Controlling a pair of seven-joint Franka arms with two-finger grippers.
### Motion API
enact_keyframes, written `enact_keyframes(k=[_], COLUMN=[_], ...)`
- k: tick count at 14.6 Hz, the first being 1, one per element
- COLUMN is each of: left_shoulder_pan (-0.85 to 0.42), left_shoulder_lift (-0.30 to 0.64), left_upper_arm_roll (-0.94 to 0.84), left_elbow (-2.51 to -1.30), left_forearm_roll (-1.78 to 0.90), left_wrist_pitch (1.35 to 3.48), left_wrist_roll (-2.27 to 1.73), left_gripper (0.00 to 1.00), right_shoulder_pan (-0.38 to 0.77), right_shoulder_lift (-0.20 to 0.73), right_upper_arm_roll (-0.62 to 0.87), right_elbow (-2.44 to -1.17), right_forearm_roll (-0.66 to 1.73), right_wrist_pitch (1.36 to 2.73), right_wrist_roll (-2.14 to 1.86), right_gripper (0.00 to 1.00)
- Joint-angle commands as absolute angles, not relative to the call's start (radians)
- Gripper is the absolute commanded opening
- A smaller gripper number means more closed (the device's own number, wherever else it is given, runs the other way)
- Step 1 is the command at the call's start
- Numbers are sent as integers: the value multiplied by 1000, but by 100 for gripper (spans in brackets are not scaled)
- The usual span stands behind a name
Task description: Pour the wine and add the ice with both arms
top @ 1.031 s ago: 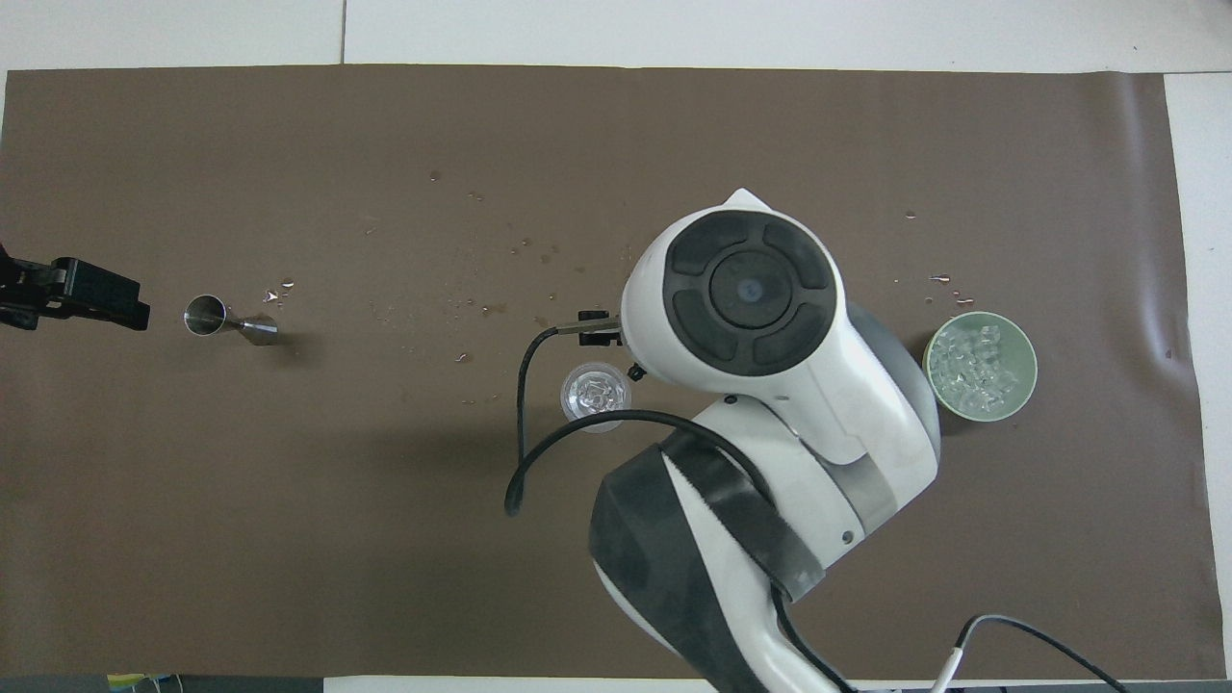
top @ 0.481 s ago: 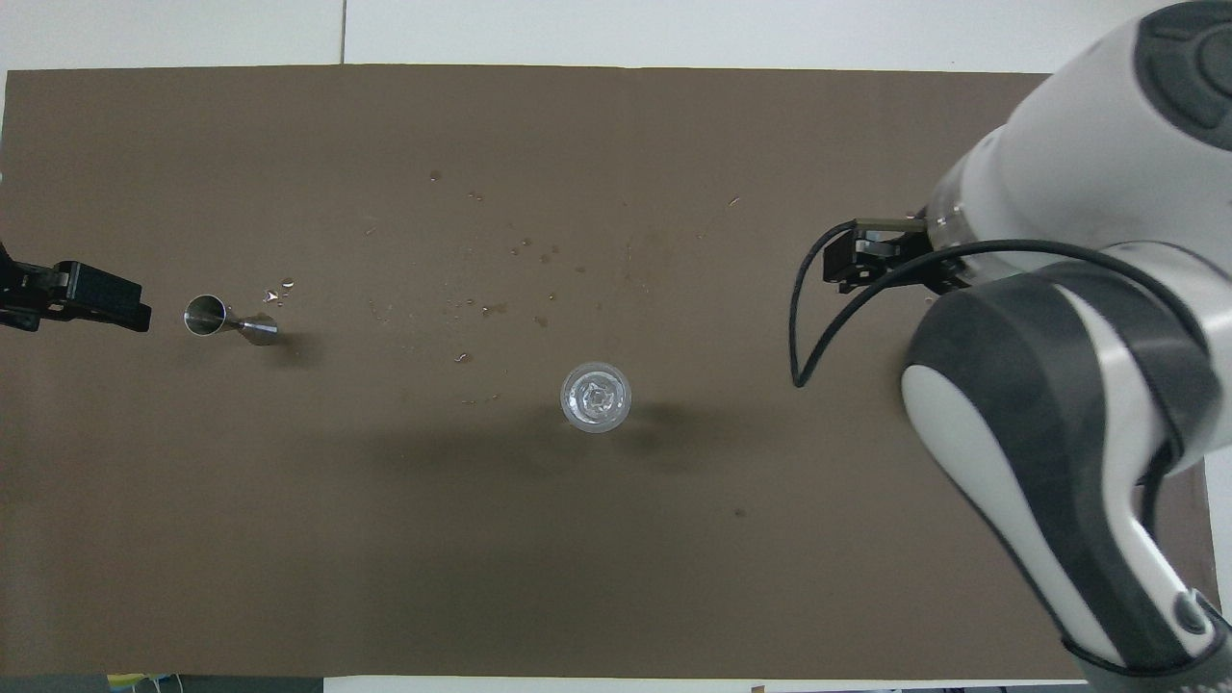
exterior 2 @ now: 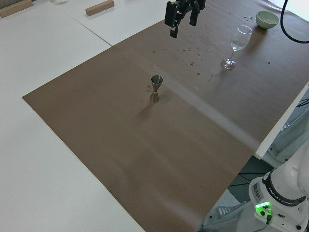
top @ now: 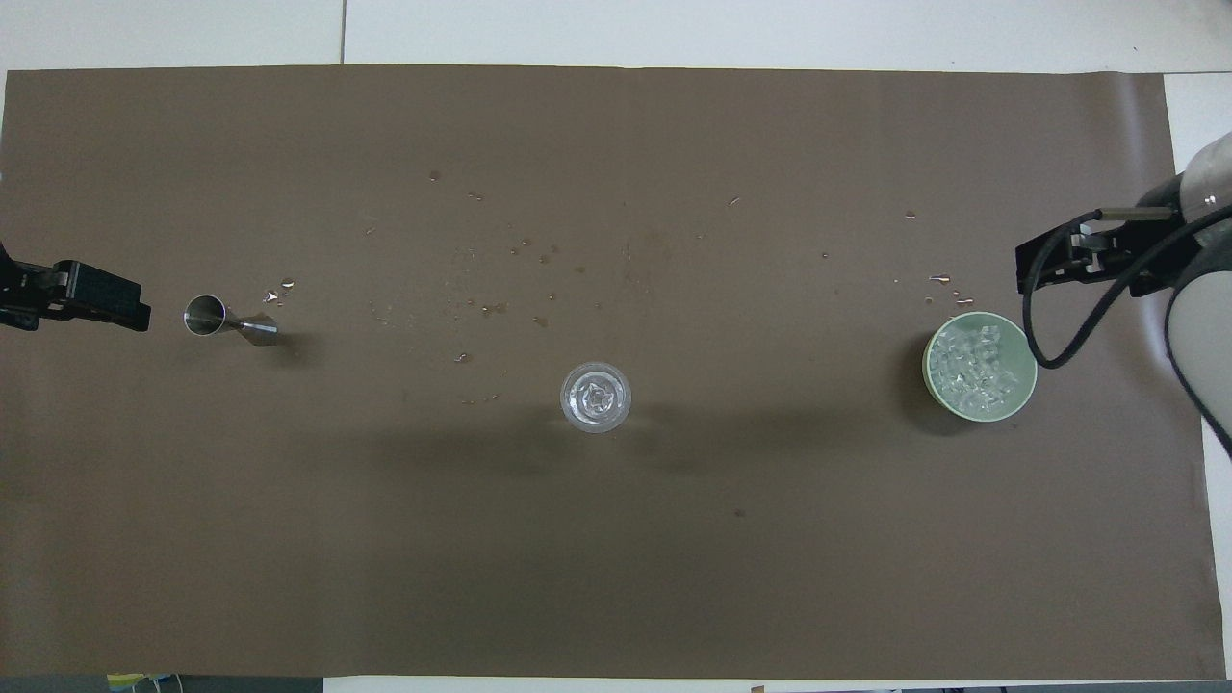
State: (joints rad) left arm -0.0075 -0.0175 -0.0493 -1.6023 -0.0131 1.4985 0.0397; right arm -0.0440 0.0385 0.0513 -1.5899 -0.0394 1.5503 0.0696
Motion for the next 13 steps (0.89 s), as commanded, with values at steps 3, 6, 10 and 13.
enact_keyframes(k=[3, 6, 10, 13], left_shoulder_pan=[0, 0, 0, 0], left_shoulder_lift=[-46, -46, -46, -46], left_upper_arm_roll=[-55, -55, -55, -55], left_elbow=[-1635, -1635, -1635, -1635], left_forearm_roll=[6, 6, 6, 6], left_wrist_pitch=[1514, 1514, 1514, 1514], left_wrist_roll=[46, 46, 46, 46], left_gripper=[100, 100, 100, 100], right_shoulder_pan=[-11, -6, -6, -6], right_shoulder_lift=[-6, -18, -29, -29], right_upper_arm_roll=[9, -17, -46, -69], right_elbow=[-1641, -1654, -1654, -1655], right_forearm_roll=[-29, -23, -25, -23], right_wrist_pitch=[1513, 1531, 1522, 1519], right_wrist_roll=[12, -38, -38, -40], right_gripper=[100, 100, 100, 100])
